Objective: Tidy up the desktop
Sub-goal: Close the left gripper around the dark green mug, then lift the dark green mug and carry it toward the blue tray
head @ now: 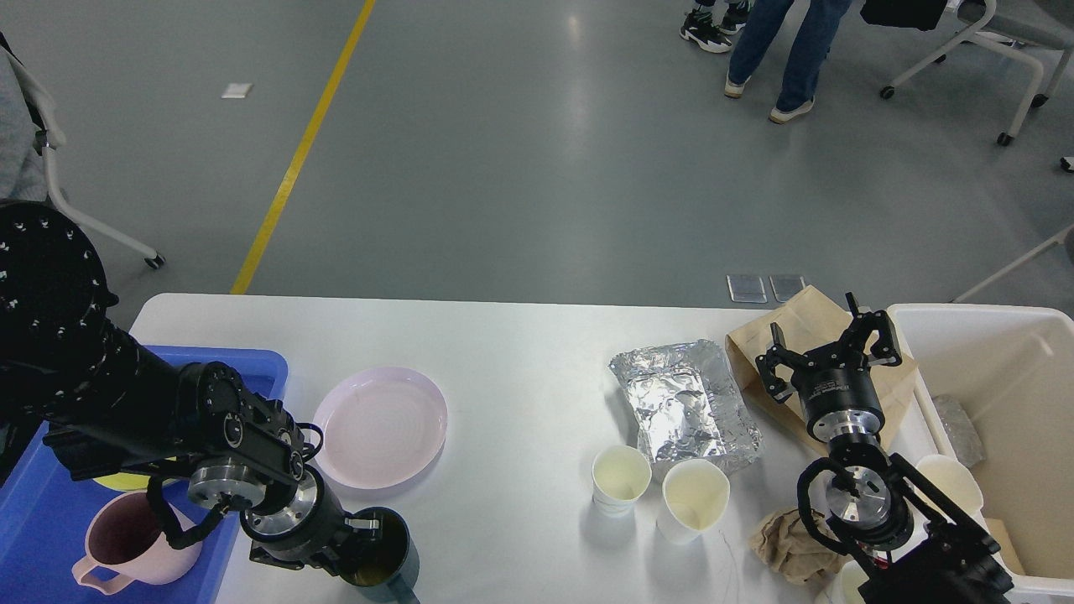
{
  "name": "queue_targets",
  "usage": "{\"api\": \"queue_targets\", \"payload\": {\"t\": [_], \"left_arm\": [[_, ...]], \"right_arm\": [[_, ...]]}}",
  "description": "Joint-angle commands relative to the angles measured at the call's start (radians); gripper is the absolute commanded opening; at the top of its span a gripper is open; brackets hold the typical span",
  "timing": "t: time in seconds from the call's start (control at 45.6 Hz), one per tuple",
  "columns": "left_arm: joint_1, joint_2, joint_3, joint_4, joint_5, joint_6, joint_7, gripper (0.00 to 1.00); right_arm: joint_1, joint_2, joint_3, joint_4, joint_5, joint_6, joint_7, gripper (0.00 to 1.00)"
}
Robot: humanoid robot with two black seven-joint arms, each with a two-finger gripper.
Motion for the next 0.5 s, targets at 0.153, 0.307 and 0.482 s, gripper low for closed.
{"api": "queue_targets", "payload": {"t": [0.153,0.307,0.482], "left_arm": [[-0.003,0.009,0.004,-0.004,0.000,0.000,-0.001,0.00],[-0.026,0.023,0.006,-0.019,0.000,-0.022,-0.001,0.00],[-0.206,0.067,0.042,-0.119,-0.002,-0.091,-0.003,0.00]], "right_arm": [[0.000,0.000,-0.002,0.000,0.000,0.000,0.000,1.00],[0.000,0.000,0.000,0.000,0.000,0.000,0.000,1.00],[0.000,0.000,0.000,0.000,0.000,0.000,0.000,1.00]]}}
